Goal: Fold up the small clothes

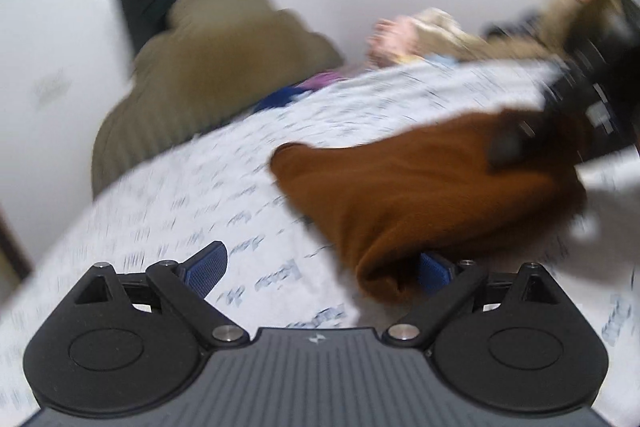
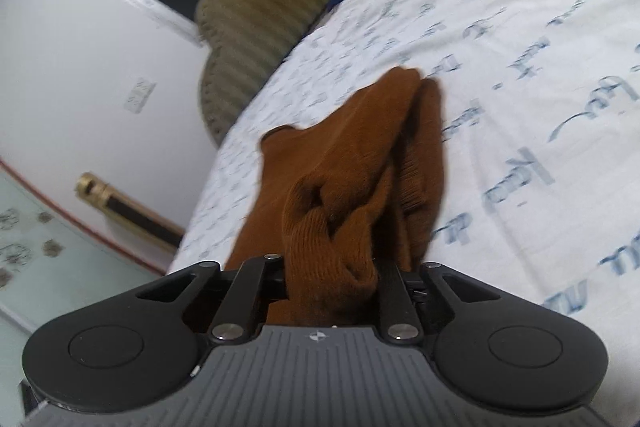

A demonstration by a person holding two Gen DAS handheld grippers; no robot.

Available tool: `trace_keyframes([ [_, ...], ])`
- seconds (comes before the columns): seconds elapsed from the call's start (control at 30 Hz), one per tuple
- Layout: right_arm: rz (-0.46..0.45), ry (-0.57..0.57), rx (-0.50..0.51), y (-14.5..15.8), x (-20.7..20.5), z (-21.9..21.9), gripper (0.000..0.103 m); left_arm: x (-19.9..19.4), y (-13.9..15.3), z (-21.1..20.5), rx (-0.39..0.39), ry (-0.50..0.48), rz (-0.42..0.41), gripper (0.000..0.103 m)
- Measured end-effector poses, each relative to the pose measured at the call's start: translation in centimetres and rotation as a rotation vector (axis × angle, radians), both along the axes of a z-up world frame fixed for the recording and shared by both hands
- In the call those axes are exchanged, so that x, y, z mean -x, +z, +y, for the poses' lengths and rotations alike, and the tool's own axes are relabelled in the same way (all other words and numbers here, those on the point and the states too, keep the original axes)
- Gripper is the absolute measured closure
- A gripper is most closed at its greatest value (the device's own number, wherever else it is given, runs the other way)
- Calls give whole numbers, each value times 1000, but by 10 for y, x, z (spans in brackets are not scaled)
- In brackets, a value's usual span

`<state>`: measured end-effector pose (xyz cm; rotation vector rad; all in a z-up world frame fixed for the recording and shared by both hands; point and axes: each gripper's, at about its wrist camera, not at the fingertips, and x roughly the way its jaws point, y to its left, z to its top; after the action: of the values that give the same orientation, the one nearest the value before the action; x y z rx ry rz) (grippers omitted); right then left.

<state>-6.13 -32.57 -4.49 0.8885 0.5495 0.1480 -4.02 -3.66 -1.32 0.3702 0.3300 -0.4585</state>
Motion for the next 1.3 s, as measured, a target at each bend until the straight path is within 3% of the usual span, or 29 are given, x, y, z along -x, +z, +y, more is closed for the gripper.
trace_keyframes([
  [0.07,12,5,55,2,0,8,84,-7,-3,14,55,10,67,5],
  [0.13,41,9,98,-3,-1,11,84,-9,-8,18,46,2,132,5],
  [0.2,63,14,55,-13,1,6,85,-3,-4,24,68,-20,133,7],
  [0.33,46,7,-15,-13,16,-3,81,1,19,38,202,-78,130,6],
  [0.47,27,-13,-28,-8,22,-2,79,-24,27,26,291,-69,220,6],
  [0.53,17,-11,-27,-7,22,1,85,-37,18,12,262,-44,258,6],
  [0.63,38,14,0,-11,14,12,87,-40,-7,-8,113,52,258,6],
  [0.73,64,39,59,-13,12,16,86,-38,-15,-1,137,54,280,6],
  [0.8,59,37,78,-8,16,14,78,-40,-11,9,173,47,305,6],
  [0.87,32,19,102,2,26,11,59,-44,-6,18,222,38,338,6],
  [0.93,6,-31,153,12,37,7,22,-53,-6,24,298,22,401,6],
  [0.97,1,-57,182,15,40,5,16,-58,-7,27,347,13,451,6],
  [1.03,15,-68,196,13,38,1,16,-71,-12,31,444,-7,563,6],
  [1.1,44,-36,128,3,27,-4,17,-83,-21,31,524,-36,672,6],
  [1.3,28,30,54,-8,-16,7,23,-111,-32,23,706,-120,827,7],
])
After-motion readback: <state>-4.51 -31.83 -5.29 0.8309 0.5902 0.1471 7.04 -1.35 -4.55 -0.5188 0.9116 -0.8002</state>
